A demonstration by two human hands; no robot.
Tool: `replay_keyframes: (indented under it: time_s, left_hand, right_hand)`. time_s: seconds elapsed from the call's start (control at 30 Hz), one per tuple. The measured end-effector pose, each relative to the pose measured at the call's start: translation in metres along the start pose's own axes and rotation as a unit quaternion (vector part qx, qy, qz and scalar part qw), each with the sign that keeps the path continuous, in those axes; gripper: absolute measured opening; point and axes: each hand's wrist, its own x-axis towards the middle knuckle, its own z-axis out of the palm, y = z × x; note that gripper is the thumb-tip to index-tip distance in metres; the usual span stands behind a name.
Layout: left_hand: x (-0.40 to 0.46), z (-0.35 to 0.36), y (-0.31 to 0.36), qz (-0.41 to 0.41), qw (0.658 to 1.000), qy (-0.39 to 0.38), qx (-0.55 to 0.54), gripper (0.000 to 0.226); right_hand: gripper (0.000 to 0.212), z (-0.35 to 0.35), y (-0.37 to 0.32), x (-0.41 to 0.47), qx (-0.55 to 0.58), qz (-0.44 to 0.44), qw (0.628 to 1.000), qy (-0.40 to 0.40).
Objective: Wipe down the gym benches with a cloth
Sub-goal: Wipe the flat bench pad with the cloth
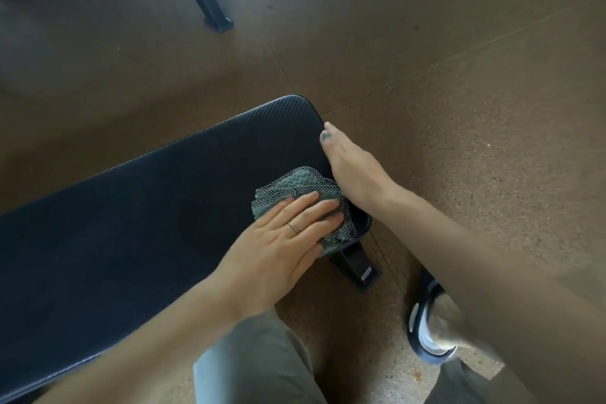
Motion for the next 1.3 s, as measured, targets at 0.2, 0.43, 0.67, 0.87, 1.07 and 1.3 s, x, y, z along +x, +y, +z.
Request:
replay_keyframes:
  time_s: [0.2,0.43,0.67,0.87,1.07,1.3]
  left_hand:
    - [0.056,-0.026,-0.07,-0.156,0.987,0.032,-0.022,0.052]
    - [0.041,-0.013,-0.04,-0.153,0.987,0.045,-0.025,0.054]
    - [-0.029,0.026,-0.002,-0.074,0.994,0.081,0.019,0.052]
    - [-0.028,0.029,0.004,-0.087,0.991,0.088,0.055,0.052]
    - [-0.028,0.022,0.006,-0.093,0.99,0.102,0.008,0.055]
    - [-0.055,-0.007,0.009,-0.23,0.887,0.377,-0.131,0.043]
  right_hand:
    - [0.059,0.02,0.014,-0.017,-0.103,-0.033,0.992,0.058]
    - [0.052,0.024,0.014,-0.016,-0.075,-0.068,0.983,0.153]
    - [0.055,0.028,0.015,-0.014,-0.14,-0.083,0.968,0.193]
    - [0.06,0.032,0.017,-0.015,-0.18,-0.126,0.949,0.225]
    - [0.05,0.032,0.02,-0.019,-0.242,-0.242,0.906,0.248]
    - [0.043,0.038,0.008,-0.044,-0.254,-0.392,0.866,0.18]
